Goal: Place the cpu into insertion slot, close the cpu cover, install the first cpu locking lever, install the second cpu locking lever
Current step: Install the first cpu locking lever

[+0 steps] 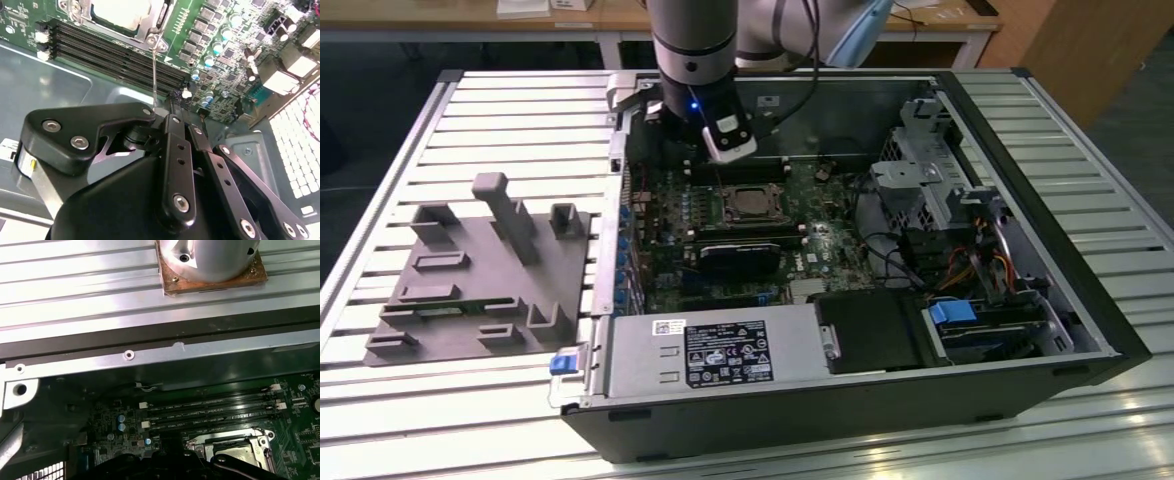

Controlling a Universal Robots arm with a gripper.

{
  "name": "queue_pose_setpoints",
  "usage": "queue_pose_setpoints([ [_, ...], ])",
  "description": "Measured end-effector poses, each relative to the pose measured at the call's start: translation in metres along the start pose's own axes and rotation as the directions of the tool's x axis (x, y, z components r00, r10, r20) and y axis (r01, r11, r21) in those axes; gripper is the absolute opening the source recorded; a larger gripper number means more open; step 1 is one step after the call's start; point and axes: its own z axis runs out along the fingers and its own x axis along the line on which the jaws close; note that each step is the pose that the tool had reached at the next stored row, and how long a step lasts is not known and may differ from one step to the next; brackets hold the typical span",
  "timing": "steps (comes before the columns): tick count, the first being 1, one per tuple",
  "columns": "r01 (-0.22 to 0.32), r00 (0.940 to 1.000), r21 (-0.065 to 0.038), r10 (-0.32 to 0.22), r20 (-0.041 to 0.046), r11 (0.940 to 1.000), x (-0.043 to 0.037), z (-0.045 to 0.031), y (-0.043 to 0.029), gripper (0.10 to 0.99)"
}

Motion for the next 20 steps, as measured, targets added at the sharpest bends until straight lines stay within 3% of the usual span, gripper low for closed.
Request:
queue_pose_setpoints([
  [13, 0.0, 1.0, 0.0, 0.0, -0.0008, 1.0, -0.0332, 0.0036, 0.0045, 0.102],
  [20, 0.001, 1.0, 0.001, -0.001, 0.0019, 1.0, -0.0343, 0.0037, 0.0046, 0.102],
])
